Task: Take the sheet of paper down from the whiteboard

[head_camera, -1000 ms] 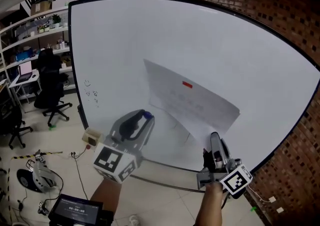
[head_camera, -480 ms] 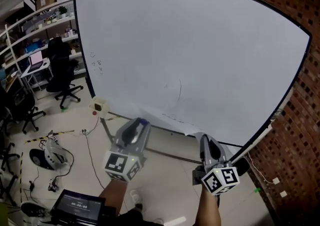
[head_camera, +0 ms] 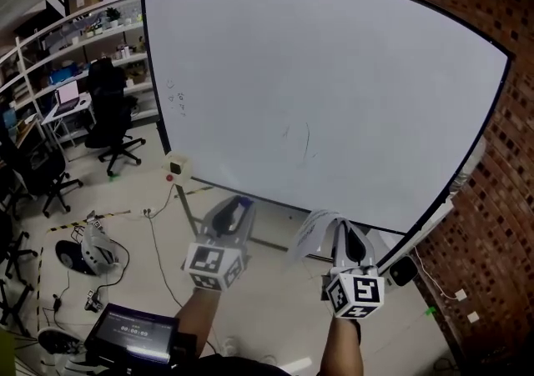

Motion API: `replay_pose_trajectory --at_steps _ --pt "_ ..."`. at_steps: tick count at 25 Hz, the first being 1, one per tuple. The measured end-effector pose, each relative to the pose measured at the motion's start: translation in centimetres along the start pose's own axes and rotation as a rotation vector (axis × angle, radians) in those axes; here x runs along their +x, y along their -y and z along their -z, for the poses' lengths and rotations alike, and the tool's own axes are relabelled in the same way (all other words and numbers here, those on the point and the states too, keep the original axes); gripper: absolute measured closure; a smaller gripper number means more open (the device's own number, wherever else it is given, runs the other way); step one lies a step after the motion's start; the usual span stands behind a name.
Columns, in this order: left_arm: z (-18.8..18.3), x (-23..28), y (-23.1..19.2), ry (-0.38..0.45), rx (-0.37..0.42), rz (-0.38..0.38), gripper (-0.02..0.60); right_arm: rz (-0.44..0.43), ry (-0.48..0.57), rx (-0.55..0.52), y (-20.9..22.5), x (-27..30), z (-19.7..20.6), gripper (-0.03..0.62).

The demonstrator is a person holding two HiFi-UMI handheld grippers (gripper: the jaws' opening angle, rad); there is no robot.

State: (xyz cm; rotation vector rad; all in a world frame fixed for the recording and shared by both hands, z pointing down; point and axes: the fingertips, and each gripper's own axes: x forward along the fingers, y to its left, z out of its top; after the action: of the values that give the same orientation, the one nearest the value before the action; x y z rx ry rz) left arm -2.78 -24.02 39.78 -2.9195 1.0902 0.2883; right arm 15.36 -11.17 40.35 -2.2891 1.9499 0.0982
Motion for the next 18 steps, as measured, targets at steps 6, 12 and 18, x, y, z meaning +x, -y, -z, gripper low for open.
replay_pose_trajectory --at_steps 6,12,18 --pt "0.1 -0.1 0.6 0.010 -0.012 0.029 0.459 0.027 -0.004 -0.023 -0.6 0.3 -0.1 0.580" --pt "-0.6 -0.6 0.6 0.014 -0.016 0.056 0.459 0.079 -0.017 -0.079 -2.0 0.6 -0.6 0.582" --pt "-0.5 0.4 1.8 0.014 -0.007 0.066 0.459 0.072 -0.002 -0.084 -1.2 0.7 -0.8 0.582"
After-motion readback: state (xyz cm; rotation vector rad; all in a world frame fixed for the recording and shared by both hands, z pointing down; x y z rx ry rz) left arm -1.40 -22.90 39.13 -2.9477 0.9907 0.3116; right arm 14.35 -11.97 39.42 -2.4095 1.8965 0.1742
